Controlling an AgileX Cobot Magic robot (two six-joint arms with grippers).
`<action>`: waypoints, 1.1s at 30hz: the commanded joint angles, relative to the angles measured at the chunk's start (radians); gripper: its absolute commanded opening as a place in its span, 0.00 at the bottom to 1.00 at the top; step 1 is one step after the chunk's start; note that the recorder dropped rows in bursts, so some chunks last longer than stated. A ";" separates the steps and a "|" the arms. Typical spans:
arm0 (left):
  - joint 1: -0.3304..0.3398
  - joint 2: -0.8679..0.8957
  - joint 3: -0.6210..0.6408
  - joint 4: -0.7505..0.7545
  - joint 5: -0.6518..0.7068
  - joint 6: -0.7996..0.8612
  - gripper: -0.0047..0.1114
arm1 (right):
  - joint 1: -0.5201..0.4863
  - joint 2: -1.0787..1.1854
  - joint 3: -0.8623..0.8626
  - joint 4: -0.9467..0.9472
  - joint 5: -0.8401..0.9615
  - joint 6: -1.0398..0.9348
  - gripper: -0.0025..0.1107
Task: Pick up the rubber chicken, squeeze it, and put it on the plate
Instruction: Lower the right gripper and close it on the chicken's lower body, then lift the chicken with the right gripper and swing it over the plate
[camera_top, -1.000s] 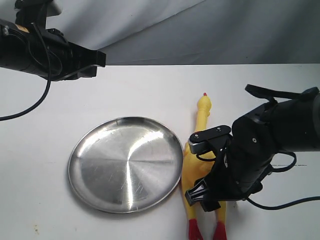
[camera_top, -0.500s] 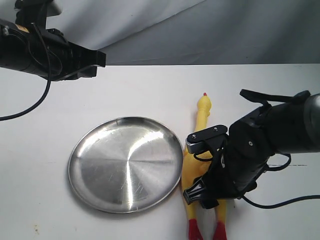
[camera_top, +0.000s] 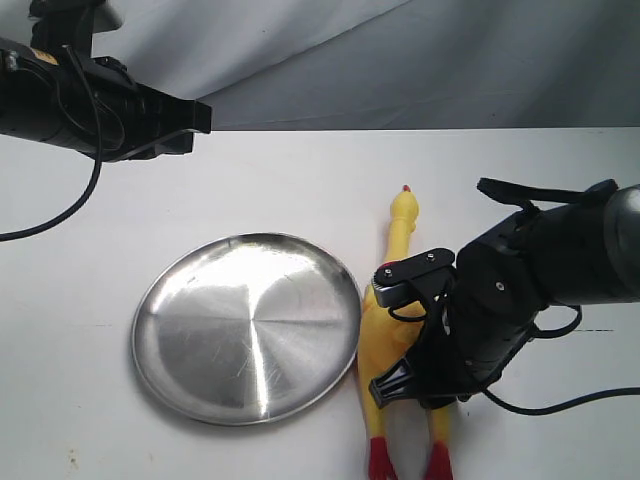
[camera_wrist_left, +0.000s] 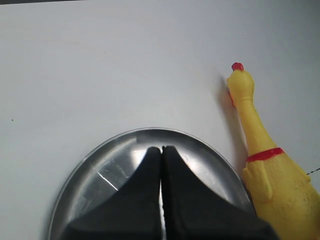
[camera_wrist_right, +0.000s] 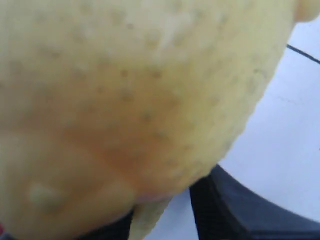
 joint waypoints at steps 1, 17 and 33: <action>-0.002 0.001 -0.010 0.003 -0.012 0.005 0.04 | 0.003 0.016 -0.007 -0.005 0.041 -0.006 0.02; -0.002 0.001 -0.010 0.003 -0.012 -0.004 0.04 | 0.003 -0.324 -0.033 -0.157 0.113 0.058 0.02; 0.315 0.001 -0.120 -0.010 0.461 -0.139 0.67 | 0.003 -0.316 -0.033 0.237 -0.193 -0.263 0.02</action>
